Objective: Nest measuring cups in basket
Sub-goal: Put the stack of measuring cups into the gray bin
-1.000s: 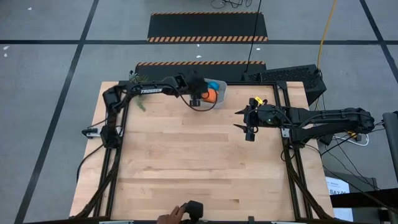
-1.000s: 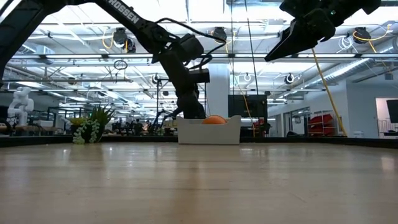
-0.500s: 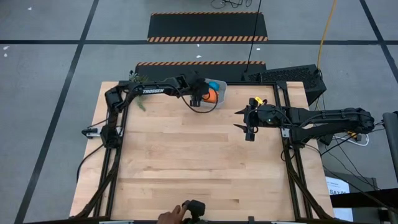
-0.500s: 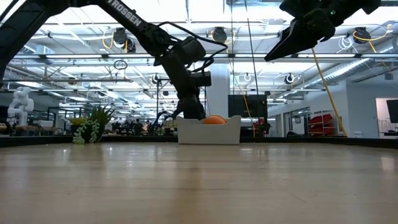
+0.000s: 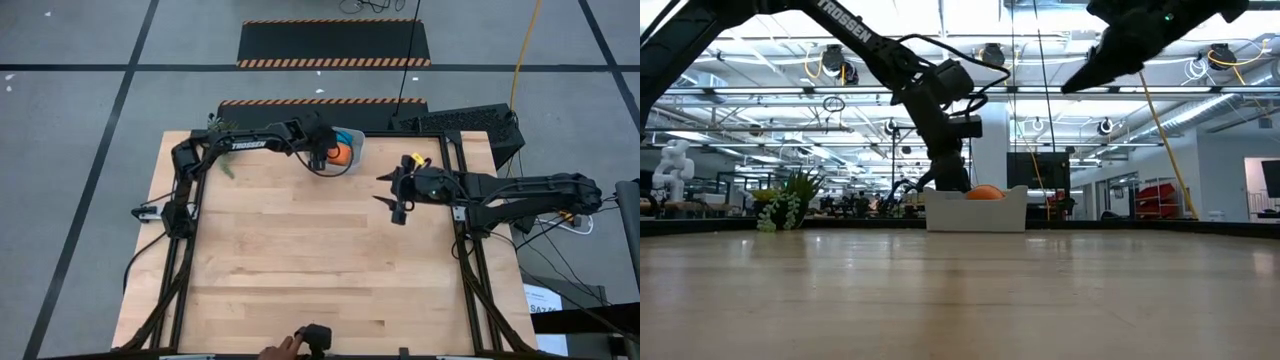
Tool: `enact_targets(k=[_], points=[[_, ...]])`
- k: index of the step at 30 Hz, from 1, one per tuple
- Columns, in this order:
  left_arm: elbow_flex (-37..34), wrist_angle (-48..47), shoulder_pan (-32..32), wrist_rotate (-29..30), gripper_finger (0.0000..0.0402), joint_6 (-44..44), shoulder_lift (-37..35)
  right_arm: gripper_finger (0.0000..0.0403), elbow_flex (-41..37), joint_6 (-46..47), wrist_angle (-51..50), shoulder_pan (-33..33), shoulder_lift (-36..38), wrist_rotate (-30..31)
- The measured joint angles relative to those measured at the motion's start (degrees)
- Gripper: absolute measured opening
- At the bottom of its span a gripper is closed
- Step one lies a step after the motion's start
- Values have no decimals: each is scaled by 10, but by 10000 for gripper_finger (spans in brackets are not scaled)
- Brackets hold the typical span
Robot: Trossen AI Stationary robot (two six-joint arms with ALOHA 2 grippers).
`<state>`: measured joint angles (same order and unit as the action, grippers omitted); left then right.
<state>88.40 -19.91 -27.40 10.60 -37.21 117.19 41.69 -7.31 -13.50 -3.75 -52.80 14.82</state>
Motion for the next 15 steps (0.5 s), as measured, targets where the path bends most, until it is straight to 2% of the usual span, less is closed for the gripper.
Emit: enact_targets(k=[8, 11, 15], points=[[0, 4, 30, 8, 253, 30, 0, 233, 0, 15, 81, -10, -82, 73], [0, 2, 37, 31, 253, 48, 0, 234, 0, 7, 98, -31, -119, 77], [0, -18, 35, 19, 253, 70, -8, 240, 0, -22, 140, -71, -161, 74]])
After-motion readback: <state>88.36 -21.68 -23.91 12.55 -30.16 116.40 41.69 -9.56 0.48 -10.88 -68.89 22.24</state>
